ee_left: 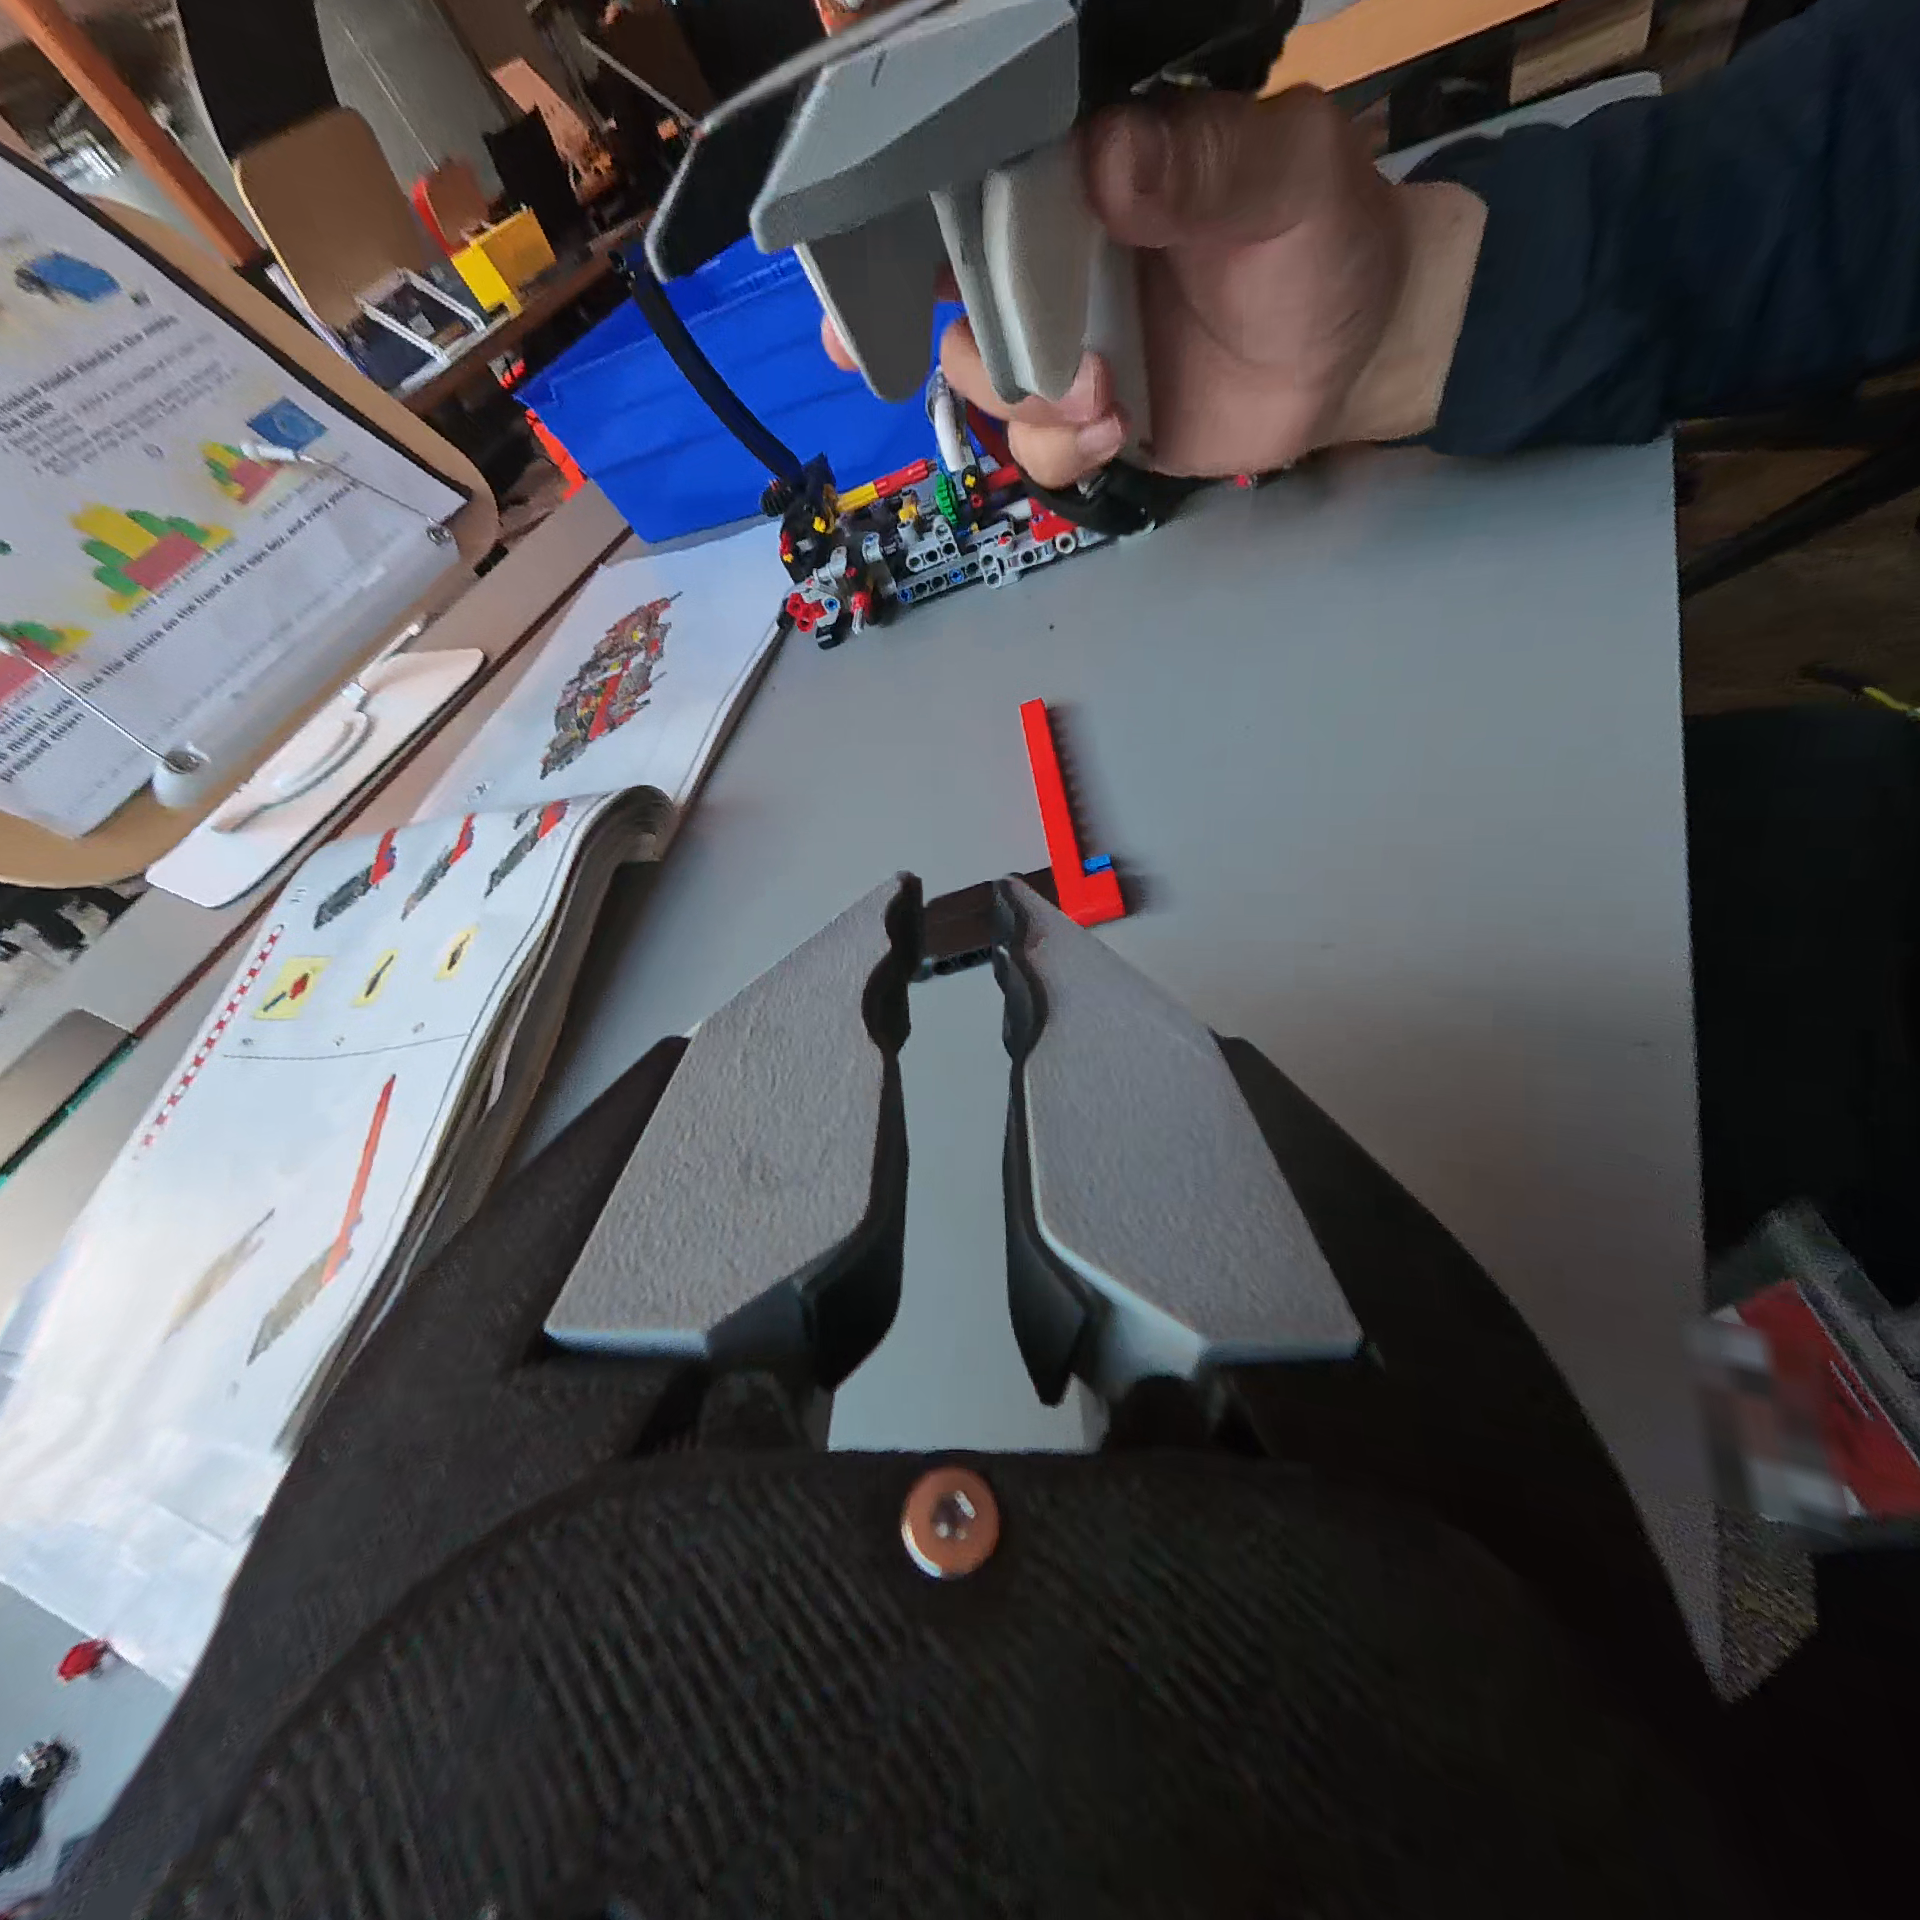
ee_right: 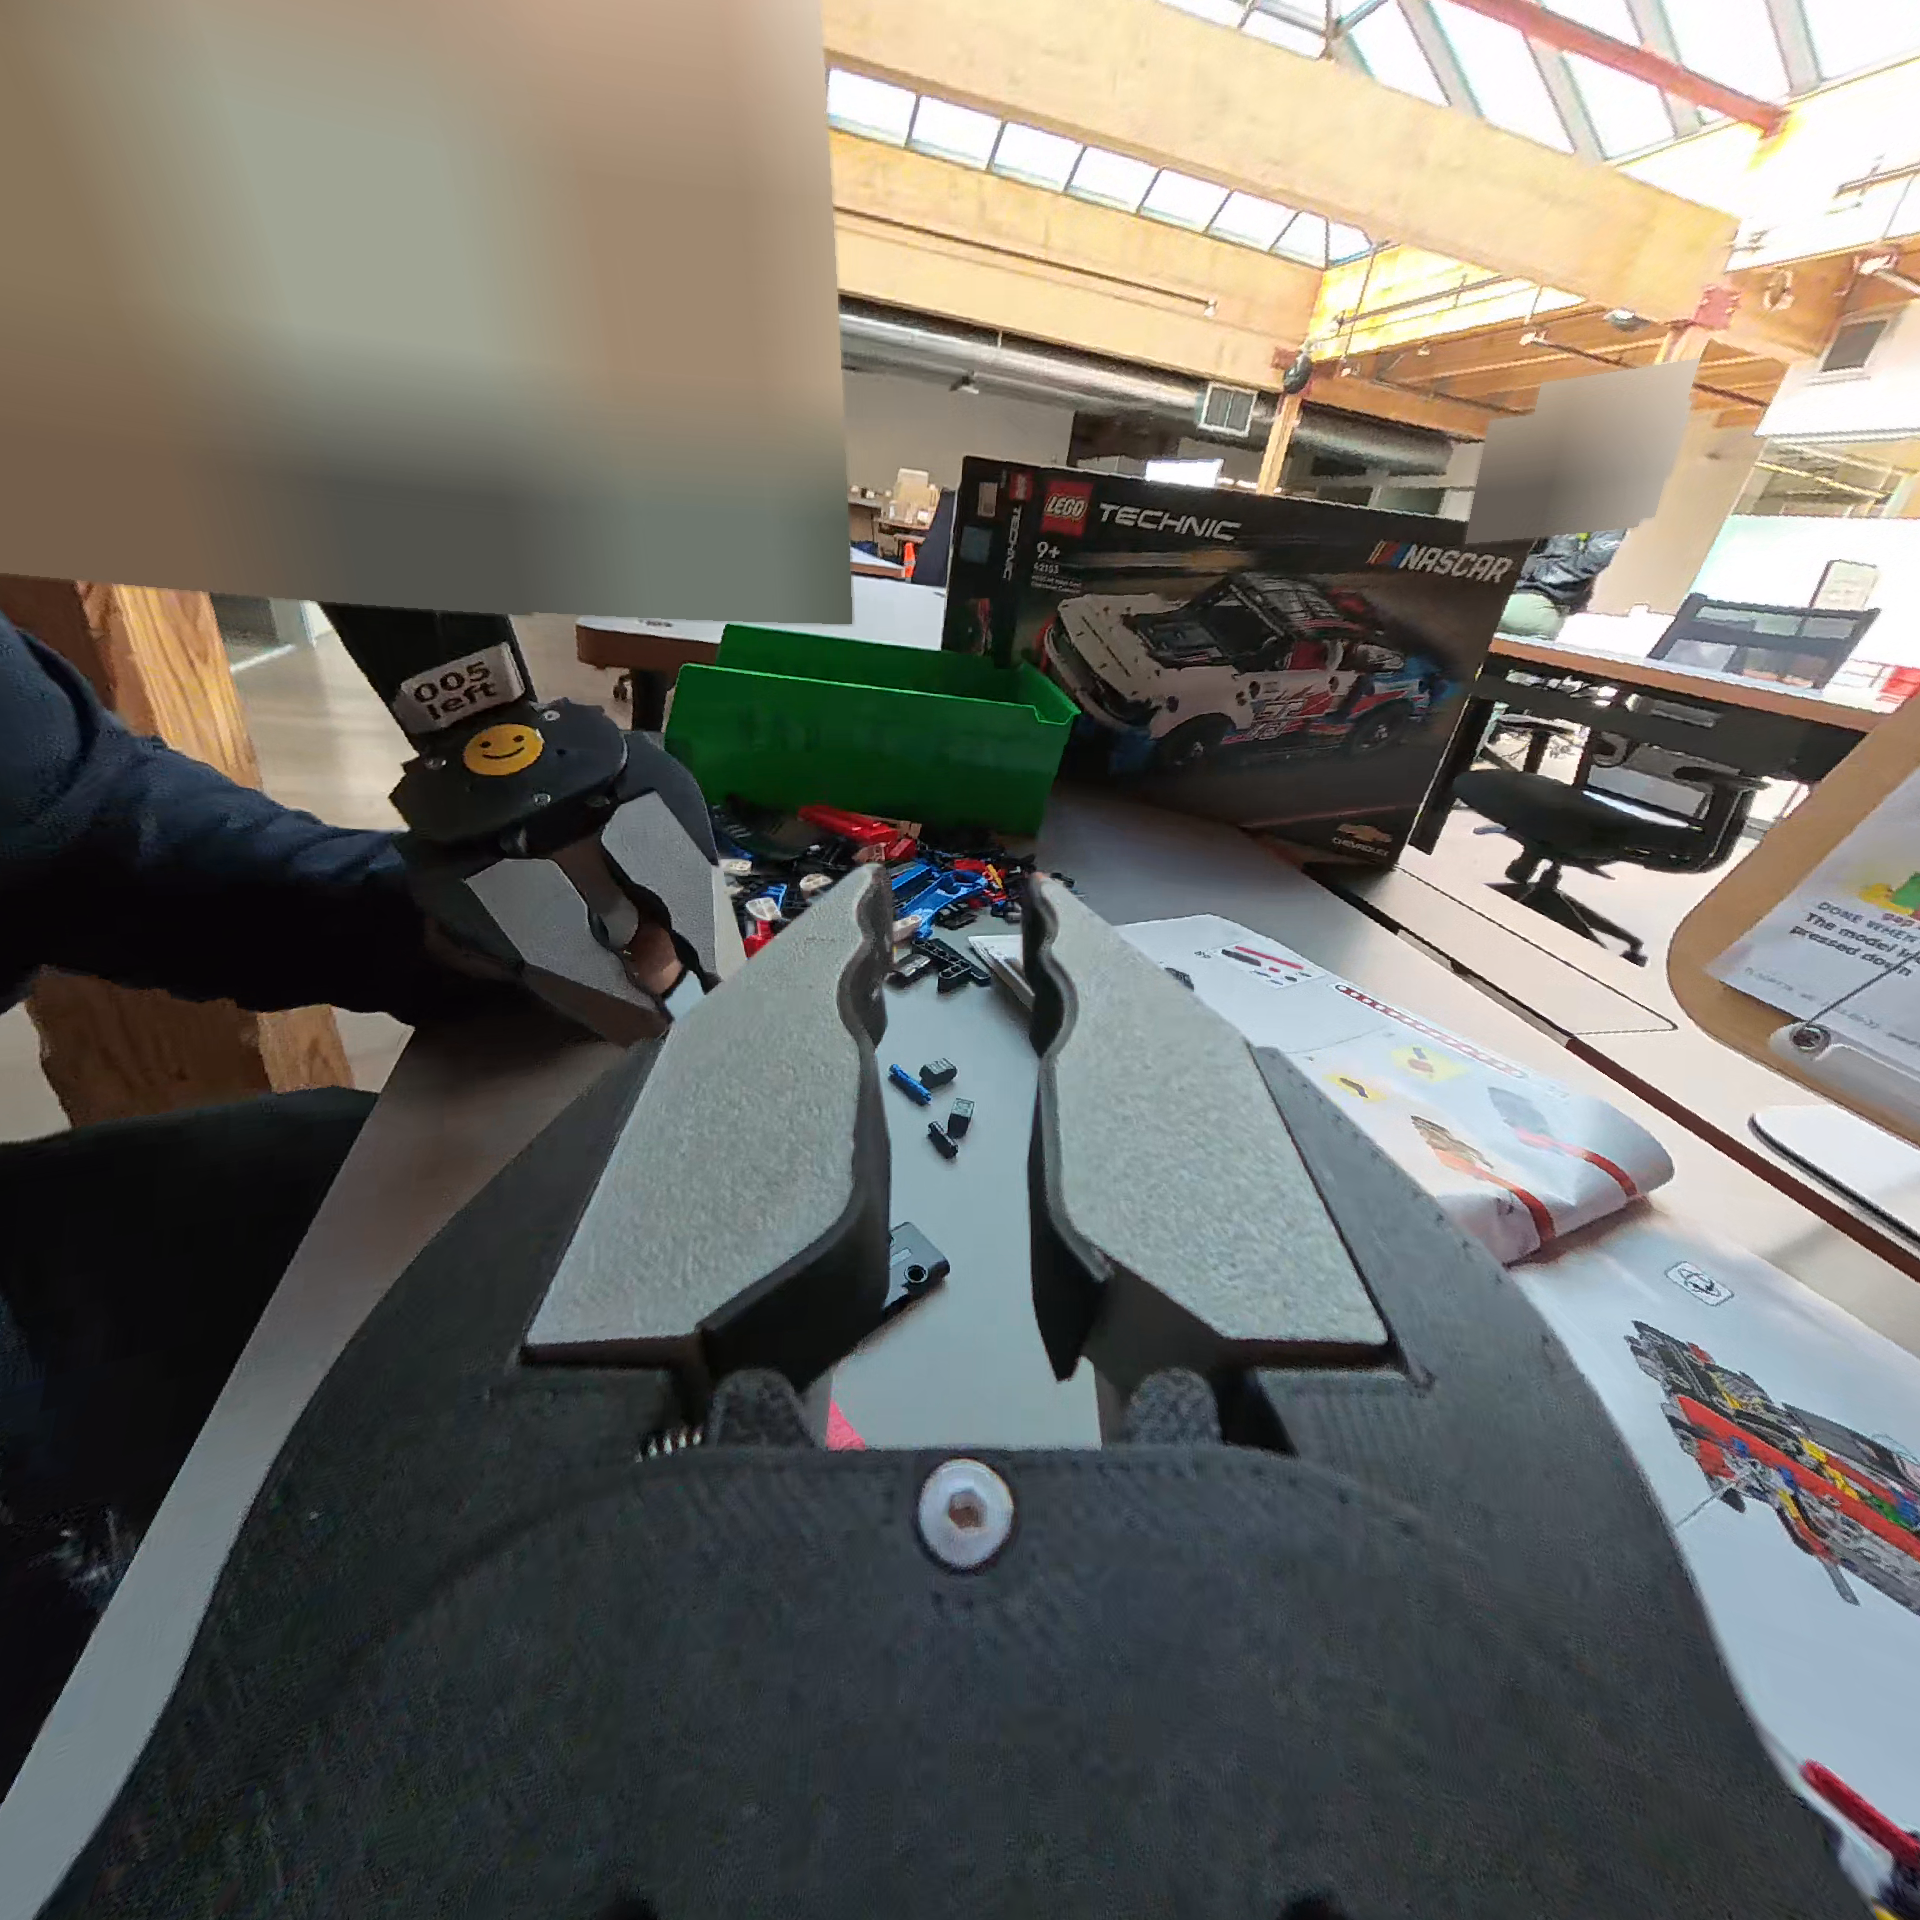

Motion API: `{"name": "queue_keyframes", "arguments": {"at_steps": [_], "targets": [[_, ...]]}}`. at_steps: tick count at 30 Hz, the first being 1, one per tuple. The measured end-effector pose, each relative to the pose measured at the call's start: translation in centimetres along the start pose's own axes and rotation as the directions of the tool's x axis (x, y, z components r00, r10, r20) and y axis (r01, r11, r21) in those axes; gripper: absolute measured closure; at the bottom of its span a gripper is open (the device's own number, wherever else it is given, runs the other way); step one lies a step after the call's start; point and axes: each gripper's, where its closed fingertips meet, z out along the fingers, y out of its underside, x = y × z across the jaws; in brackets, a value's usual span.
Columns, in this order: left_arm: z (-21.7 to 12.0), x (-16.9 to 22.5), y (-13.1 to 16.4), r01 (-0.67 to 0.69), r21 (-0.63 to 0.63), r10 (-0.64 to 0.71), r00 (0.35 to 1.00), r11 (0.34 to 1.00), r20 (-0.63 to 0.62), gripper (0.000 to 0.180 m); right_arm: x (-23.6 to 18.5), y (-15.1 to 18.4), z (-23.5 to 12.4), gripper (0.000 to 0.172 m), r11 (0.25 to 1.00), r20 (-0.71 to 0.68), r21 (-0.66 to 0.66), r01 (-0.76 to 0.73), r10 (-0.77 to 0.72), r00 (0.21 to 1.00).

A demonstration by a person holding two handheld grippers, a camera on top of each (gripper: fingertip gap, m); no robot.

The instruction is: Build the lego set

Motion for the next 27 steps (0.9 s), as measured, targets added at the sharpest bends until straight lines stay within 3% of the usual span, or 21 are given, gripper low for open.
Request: {"name": "queue_keyframes", "arguments": {"at_steps": [3,8,12,18,27], "targets": [[-0.3,-0.1,-0.5,0.022,0.045,-0.021,1.0,0.999,-0.009,0.173,0.4,0.4,0.0,0.15,0.999,-0.028,0.032,-0.02,0.021,0.999],[-0.8,-0.2,-0.8,0.036,0.081,-0.035,0.999,0.996,-0.012,0.178,0.8,2.3,0.4,0.148,0.999,-0.07,-0.036,0.041,-0.044,0.997],[-0.8,-0.5,-0.8,0.067,0.087,-0.066,0.998,0.994,-0.021,0.179,1.6,2.0,0.1,0.152,0.995,-0.14,-0.036,0.095,-0.099,0.985],[-1.0,-1.0,-0.8,0.124,0.098,-0.123,0.992,0.987,-0.018,0.176,3.7,0.7,-1.3,0.158,0.997,-0.263,0.005,0.073,-0.069,0.962],[-0.8,-0.8,-0.4,0.123,0.068,-0.122,0.992,0.99,-0.024,0.172,2.3,2.2,-0.1,0.158,0.997,-0.195,-0.064,0.048,-0.059,0.979]]}}
